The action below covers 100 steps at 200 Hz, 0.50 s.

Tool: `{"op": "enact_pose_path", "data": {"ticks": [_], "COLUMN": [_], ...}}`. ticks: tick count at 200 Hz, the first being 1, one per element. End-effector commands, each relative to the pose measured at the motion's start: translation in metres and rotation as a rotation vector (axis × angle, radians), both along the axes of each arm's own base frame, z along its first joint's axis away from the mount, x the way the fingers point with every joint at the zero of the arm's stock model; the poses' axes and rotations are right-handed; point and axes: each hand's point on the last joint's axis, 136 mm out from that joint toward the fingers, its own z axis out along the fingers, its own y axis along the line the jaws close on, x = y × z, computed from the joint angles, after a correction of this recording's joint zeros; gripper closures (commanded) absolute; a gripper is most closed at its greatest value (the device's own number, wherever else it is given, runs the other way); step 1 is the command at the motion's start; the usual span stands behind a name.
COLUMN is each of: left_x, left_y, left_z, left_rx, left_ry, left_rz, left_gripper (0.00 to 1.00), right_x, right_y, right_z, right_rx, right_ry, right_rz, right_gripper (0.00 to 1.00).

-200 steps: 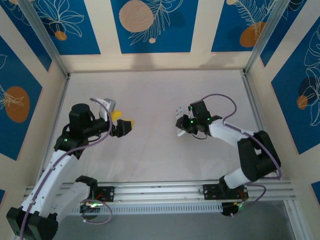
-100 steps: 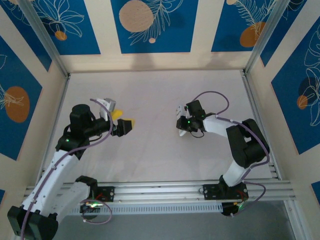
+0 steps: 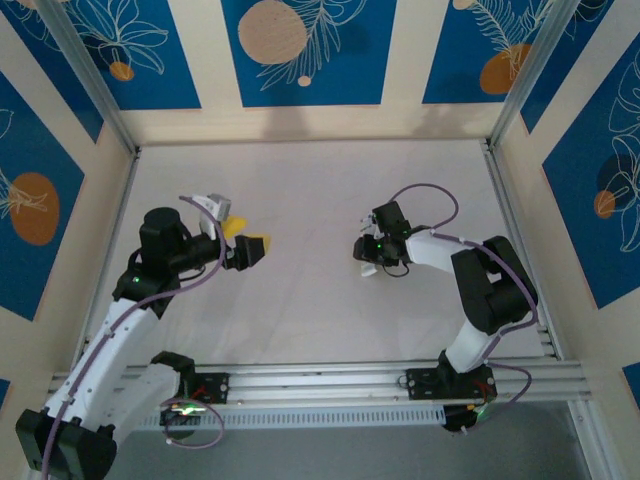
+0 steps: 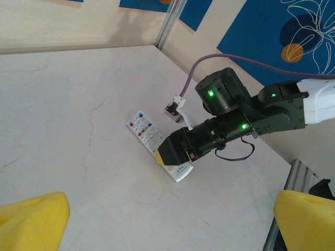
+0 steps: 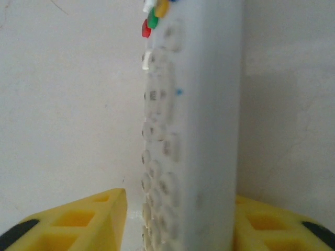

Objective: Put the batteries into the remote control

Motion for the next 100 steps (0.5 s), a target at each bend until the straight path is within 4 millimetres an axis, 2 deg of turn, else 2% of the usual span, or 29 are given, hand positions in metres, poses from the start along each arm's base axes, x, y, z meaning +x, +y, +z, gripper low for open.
{"op": "enact_pose_path", "data": {"ticks": [1, 17, 24, 28, 55, 80, 100], "left_x": [0.001, 0.007, 0.011, 0.013, 0.028, 0.048, 0.057], "left_y": [0.001, 0.007, 0.011, 0.014, 0.035, 0.069, 0.093], "left_z": [-0.002, -0.010, -0.015, -0.019, -0.044, -0.062, -0.073], "left_rx": [-0.007, 0.011, 0.025, 0.033, 0.097, 0.182, 0.239], "left_ry": [0.004, 0.030, 0.044, 0.053, 0.087, 0.049, -0.031], "left_rz": [0.010, 0.061, 0.097, 0.119, 0.274, 0.486, 0.612], "left_gripper": [0.00, 0.00, 0.00, 0.00, 0.00, 0.00, 0.00], "right_x": [-0.008, -0.008, -0.009, -0.009, -0.012, -0.013, -0.009], "right_y": [-0.031, -0.036, -0.038, -0.039, -0.050, -0.083, -0.118], "right_z": [0.003, 0.019, 0.028, 0.035, 0.080, 0.120, 0.138], "right_rx": [-0.130, -0.133, -0.127, -0.123, -0.118, -0.173, -0.263], "right_ry": [0.029, 0.003, -0.019, -0.033, -0.153, -0.315, -0.451], "right_rz": [-0.079, -0.111, -0.120, -0.124, -0.155, -0.249, -0.340], "right_gripper": [0.45, 0.42, 0.32, 0.30, 0.26, 0.25, 0.24]}}
